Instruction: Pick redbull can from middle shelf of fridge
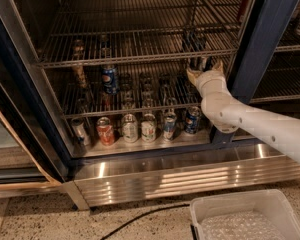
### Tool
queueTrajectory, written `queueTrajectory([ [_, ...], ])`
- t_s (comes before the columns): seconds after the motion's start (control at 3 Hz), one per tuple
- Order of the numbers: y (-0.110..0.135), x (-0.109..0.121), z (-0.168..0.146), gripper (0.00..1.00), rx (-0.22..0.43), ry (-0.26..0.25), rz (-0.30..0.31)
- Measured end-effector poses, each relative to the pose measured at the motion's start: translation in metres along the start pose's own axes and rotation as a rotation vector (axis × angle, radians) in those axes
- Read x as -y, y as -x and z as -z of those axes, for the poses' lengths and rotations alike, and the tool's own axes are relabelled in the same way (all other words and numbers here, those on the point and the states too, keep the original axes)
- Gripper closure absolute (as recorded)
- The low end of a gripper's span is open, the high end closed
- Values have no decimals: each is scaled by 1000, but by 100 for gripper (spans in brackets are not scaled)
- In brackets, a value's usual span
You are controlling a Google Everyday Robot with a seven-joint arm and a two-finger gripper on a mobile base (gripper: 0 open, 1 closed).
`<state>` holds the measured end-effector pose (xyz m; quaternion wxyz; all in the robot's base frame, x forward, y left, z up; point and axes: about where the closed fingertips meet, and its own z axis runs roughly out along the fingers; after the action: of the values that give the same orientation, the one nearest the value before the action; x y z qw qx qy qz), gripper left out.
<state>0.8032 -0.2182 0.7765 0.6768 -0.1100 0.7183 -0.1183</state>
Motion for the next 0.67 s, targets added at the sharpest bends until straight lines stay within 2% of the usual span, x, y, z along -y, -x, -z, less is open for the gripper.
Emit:
queueTrajectory([
  [0.33, 1, -4, -7, 34, 2, 12, -24],
  [0.67, -5, -5, -18, 35, -10, 4, -47],
])
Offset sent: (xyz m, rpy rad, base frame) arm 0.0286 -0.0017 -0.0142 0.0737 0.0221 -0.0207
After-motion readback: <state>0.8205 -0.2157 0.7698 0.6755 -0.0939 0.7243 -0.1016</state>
